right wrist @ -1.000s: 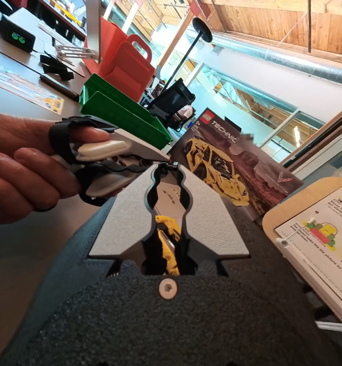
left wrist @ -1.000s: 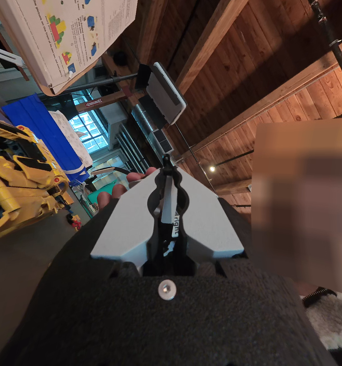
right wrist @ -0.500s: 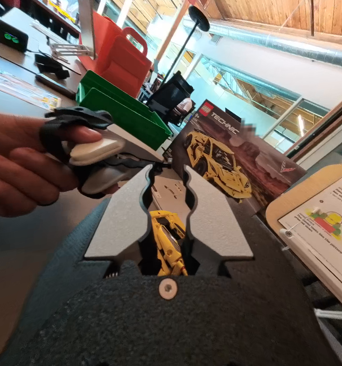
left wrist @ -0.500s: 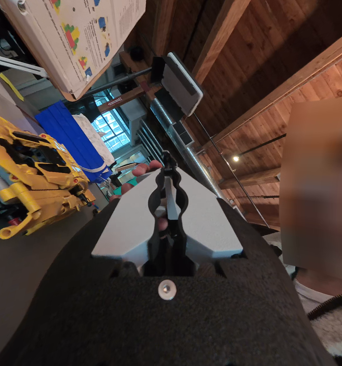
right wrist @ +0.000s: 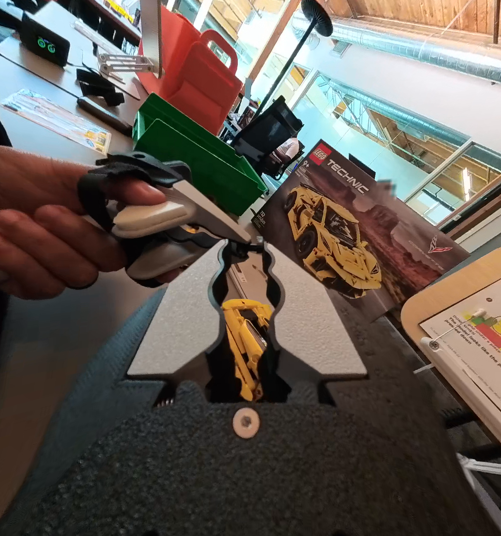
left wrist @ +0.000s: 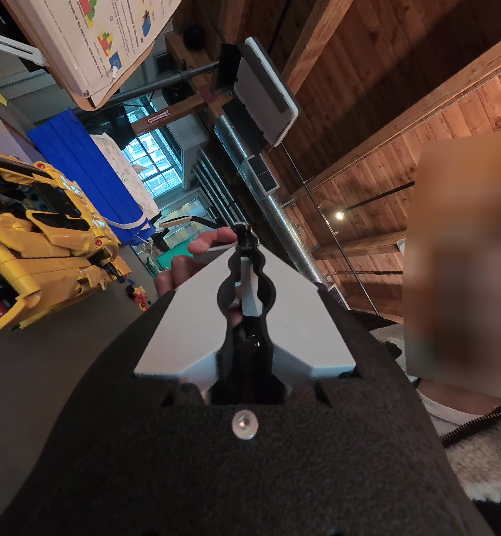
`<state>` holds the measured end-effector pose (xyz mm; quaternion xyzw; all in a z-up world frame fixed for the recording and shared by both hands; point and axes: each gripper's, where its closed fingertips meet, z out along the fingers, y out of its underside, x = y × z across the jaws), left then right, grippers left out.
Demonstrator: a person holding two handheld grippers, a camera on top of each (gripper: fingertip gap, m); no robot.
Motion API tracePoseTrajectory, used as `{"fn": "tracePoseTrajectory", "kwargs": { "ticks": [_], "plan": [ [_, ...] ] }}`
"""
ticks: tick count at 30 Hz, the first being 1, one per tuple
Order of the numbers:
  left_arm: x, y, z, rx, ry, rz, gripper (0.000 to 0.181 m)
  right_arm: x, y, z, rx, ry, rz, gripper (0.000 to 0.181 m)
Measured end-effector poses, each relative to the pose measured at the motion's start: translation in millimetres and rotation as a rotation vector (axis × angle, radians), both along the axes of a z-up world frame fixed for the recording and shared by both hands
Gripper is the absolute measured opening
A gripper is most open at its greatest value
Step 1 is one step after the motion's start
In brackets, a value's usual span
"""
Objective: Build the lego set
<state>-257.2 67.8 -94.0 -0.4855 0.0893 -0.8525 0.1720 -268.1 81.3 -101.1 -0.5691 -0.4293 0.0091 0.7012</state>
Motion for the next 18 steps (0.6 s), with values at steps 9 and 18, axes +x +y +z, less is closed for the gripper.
{"fn": "tracePoseTrajectory", "kwargs": {
  "ticks": [9,18],
  "plan": [
    [-0.1,-2.6,3.1,0.02,-0.008,0.004,0.007,-0.9,-3.0,1.9,-0.017,0.026,0.009,0.014],
    [0.9,5.5,3.5,0.026,0.018,0.059,0.008,0.3,4.3,3.8,0.006,0.027,-0.04,0.014]
  ]
}}
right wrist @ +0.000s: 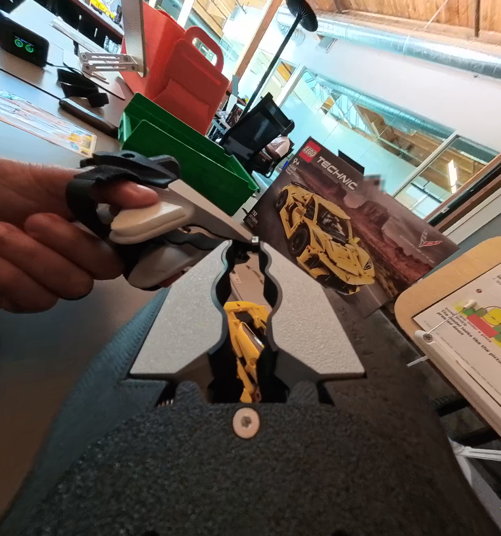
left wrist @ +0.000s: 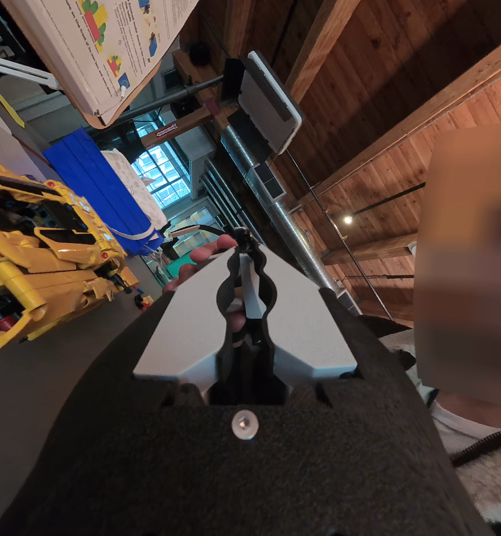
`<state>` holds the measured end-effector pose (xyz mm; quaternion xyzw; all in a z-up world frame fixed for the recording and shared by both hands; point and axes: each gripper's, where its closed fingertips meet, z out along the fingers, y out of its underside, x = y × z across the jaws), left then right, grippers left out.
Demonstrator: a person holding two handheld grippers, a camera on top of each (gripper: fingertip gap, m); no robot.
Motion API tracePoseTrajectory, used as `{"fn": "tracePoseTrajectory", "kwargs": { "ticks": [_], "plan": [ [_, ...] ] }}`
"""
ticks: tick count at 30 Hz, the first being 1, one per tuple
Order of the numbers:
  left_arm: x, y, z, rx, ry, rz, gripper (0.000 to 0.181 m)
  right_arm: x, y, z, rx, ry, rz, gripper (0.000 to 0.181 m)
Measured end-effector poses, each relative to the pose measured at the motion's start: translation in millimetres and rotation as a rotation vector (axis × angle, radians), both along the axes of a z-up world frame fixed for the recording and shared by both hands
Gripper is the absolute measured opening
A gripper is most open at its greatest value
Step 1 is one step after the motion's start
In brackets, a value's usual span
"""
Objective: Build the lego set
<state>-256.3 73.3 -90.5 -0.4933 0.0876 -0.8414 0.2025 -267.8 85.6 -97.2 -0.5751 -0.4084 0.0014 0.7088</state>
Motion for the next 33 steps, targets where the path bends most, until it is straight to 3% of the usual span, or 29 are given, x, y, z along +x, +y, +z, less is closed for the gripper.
{"fn": "tracePoseTrajectory", "kwargs": {
  "ticks": [4,8,16,28,31,33],
  "plan": [
    [2.4,-1.3,-1.9,0.006,0.027,-0.011,0.009,3.0,-0.7,-0.7,0.022,-0.016,-0.007,0.016],
    [5.6,-4.9,-7.8,0.116,0.15,0.02,0.008,10.8,0.3,-0.1,-0.015,0.014,-0.01,0.035],
    [11.9,-3.9,-20.7,0.343,0.389,0.15,0.008,6.8,-5.7,-12.8,0.051,-0.151,-0.039,0.014],
    [8.8,-9.6,-5.3,0.292,0.247,0.095,0.01,6.5,-10.6,-1.0,0.066,-0.093,0.026,0.013],
    [3.8,1.4,-6.5,0.257,0.25,0.13,0.024,8.1,-12.4,3.3,0.063,-0.067,0.051,0.013],
    [3.8,-1.1,-5.9,0.263,0.244,0.106,0.024,7.9,-13.8,2.2,0.035,-0.045,0.076,0.013]
  ]
}}
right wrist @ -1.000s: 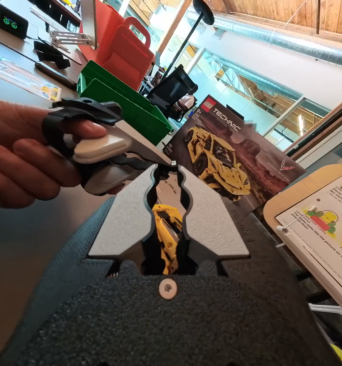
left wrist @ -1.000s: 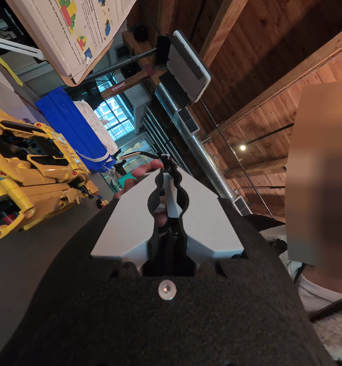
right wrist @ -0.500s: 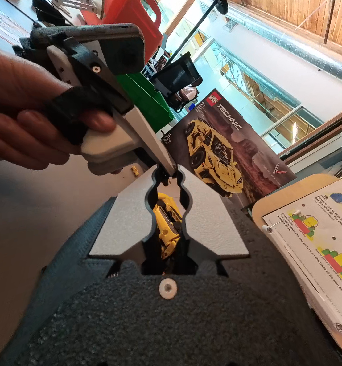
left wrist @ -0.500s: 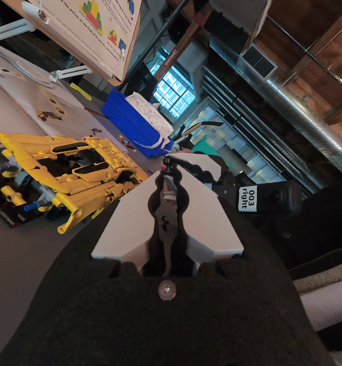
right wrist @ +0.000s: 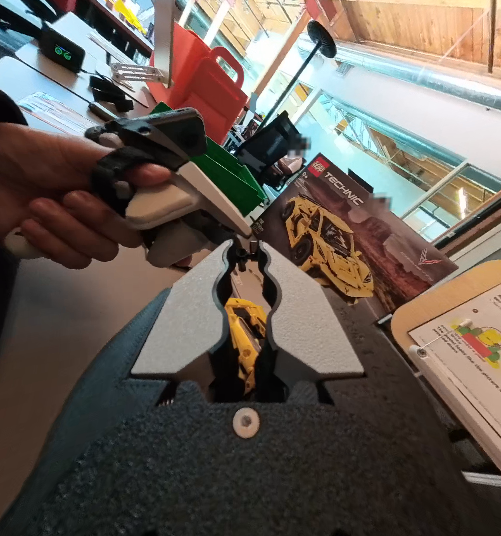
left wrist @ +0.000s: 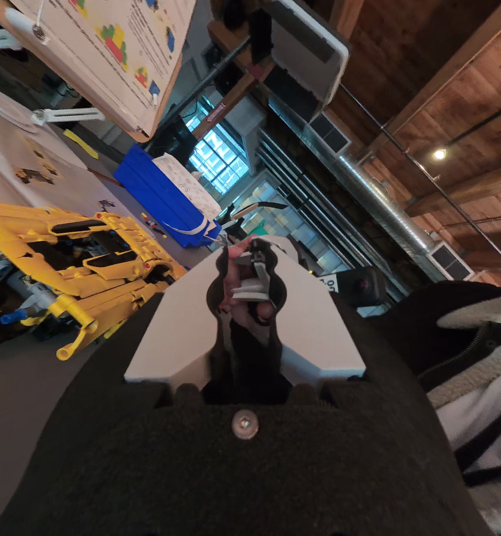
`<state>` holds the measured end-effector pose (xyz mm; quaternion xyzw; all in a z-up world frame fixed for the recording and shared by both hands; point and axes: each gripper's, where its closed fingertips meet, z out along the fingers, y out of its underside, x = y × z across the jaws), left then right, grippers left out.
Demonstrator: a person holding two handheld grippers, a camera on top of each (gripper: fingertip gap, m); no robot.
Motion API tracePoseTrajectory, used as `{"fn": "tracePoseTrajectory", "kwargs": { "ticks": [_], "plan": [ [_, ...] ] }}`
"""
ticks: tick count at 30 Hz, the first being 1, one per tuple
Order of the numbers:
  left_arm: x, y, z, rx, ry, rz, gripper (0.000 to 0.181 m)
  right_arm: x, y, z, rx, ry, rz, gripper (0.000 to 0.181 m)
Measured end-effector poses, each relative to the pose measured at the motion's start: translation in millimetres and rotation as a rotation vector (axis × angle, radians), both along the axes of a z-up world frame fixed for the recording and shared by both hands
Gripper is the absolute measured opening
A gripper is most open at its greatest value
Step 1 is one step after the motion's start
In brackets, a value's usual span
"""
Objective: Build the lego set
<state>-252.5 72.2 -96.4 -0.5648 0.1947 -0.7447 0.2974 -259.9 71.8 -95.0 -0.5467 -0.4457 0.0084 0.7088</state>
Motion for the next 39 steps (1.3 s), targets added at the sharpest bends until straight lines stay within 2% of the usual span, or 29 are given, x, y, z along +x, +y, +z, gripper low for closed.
{"fn": "tracePoseTrajectory", "kwargs": {
  "ticks": [2,4,10,13,16,24,27,31,35,39],
  "plan": [
    [2.8,-3.7,-1.3,0.039,0.028,0.0,0.021,-2.3,-1.7,-2.4,-0.016,-0.009,0.021,0.013],
    [2.2,-7.3,0.9,0.05,0.014,-0.016,0.007,-3.9,-2.7,-4.8,-0.041,-0.004,0.035,0.014],
    [1.2,-5.2,-1.8,0.017,0.005,-0.015,0.006,-3.5,-1.1,-8.3,-0.067,-0.008,0.061,0.014],
    [-2.1,-0.4,-2.3,-0.02,-0.016,-0.004,0.006,1.6,5.5,-4.9,-0.034,-0.001,-0.026,0.022],
    [-2.6,0.3,-2.3,-0.018,-0.016,0.004,0.006,-0.4,4.7,-7.1,-0.031,-0.027,-0.026,0.014],
    [-6.5,6.8,-2.7,0.024,0.028,0.036,0.006,1.6,7.6,-8.6,-0.021,-0.032,-0.052,0.016],
    [-13.0,10.9,-4.6,0.044,0.068,0.023,0.006,0.3,4.8,-14.7,-0.029,-0.071,-0.033,0.012],
    [-17.8,10.4,-16.0,0.117,0.185,-0.003,0.006,5.0,5.8,-32.5,-0.151,-0.146,-0.036,0.02],
    [-9.1,0.7,-25.2,0.157,0.245,-0.04,0.006,0.4,5.8,-47.5,-0.189,-0.227,-0.051,0.026],
    [-2.2,-6.1,-31.1,0.219,0.3,-0.042,0.006,1.0,6.4,-47.0,-0.187,-0.24,-0.068,0.018]
  ]
}}
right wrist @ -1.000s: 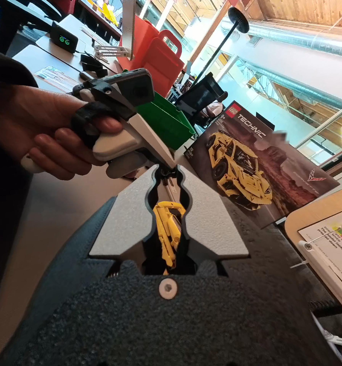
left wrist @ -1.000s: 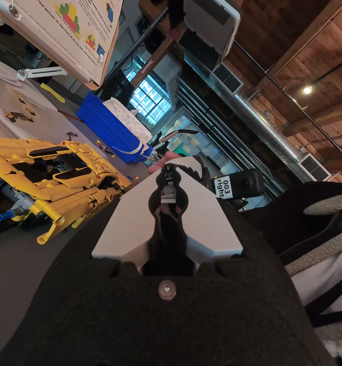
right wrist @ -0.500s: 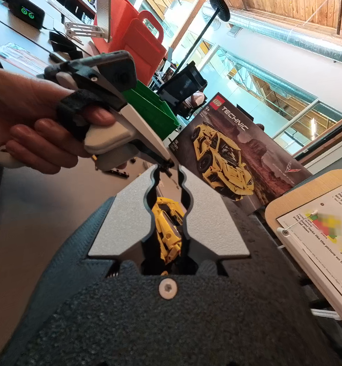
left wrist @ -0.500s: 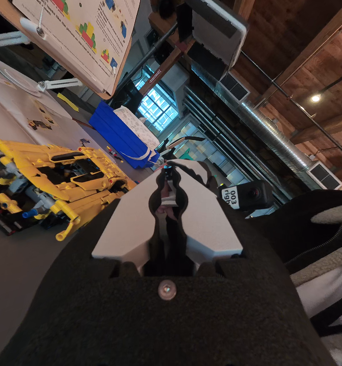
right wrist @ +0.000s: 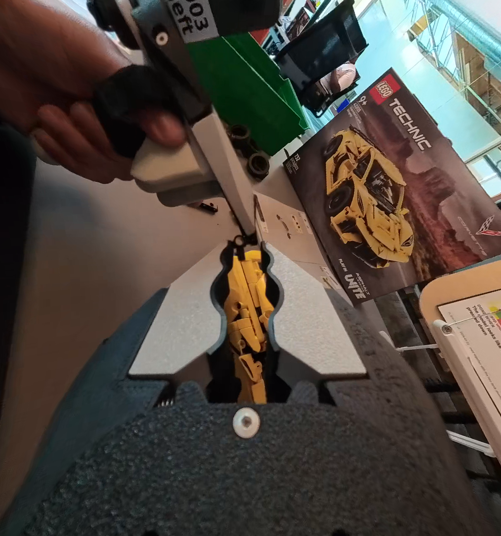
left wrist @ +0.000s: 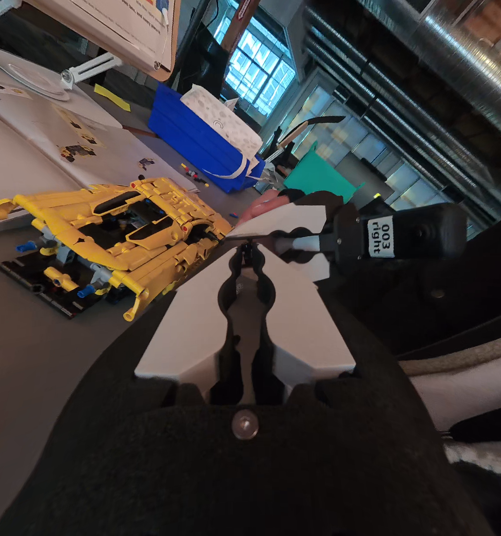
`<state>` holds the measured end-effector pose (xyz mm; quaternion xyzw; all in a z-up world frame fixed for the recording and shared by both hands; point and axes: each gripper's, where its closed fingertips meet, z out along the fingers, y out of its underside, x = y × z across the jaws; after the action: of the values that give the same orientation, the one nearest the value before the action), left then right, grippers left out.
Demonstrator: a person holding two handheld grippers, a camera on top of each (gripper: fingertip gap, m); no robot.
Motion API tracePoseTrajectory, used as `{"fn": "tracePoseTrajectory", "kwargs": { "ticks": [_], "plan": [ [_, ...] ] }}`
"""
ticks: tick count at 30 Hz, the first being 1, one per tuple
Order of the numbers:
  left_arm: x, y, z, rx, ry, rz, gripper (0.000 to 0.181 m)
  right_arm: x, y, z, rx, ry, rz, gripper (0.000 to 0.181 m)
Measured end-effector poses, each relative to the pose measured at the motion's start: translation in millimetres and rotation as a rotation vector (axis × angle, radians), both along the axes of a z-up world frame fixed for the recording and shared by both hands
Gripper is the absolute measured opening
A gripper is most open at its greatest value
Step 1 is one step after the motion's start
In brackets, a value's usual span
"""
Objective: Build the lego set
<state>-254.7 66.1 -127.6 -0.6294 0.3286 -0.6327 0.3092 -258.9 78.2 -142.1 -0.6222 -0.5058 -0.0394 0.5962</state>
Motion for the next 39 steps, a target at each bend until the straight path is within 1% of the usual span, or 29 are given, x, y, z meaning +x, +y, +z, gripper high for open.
{"fn": "tracePoseTrajectory", "kwargs": {
  "ticks": [2,8,16,23,24,26,29,30,33,39],
  "plan": [
    [0.5,-0.2,0.1,0.013,0.002,0.004,0.006,0.1,-1.1,-0.8,-0.017,0.003,0.007,0.015],
    [1.4,-1.5,-1.2,0.031,0.012,0.003,0.006,0.5,-2.1,-4.0,-0.072,0.011,0.016,0.014],
    [1.8,-3.6,0.3,0.075,0.013,0.012,0.006,1.0,-3.9,-2.3,-0.064,-0.019,0.032,0.012],
    [2.9,-4.6,-3.1,0.086,0.032,0.015,0.006,3.1,-3.7,-6.1,-0.023,-0.11,0.037,0.01],
    [3.5,-4.5,-3.4,0.086,0.033,0.016,0.007,0.7,-6.3,-7.9,-0.018,-0.129,0.057,0.004],
    [2.8,-4.3,-3.5,0.084,0.031,0.017,0.006,0.4,-6.1,-9.2,-0.003,-0.155,0.052,0.003],
    [2.4,-4.2,-1.1,0.072,0.014,0.012,0.006,-0.3,-6.3,-7.2,-0.028,-0.108,0.058,0.004],
    [1.5,-4.2,0.7,0.06,0.0,0.007,0.006,-1.5,-6.7,-5.0,-0.048,-0.065,0.061,0.004],
    [1.1,-3.3,-1.1,0.045,0.005,0.003,0.006,-0.4,-5.3,-7.0,-0.16,0.027,0.058,0.006],
    [1.2,-2.4,-3.8,0.031,0.018,0.004,0.006,-0.2,-5.0,-10.7,-0.107,-0.011,0.033,0.011]
  ]
}}
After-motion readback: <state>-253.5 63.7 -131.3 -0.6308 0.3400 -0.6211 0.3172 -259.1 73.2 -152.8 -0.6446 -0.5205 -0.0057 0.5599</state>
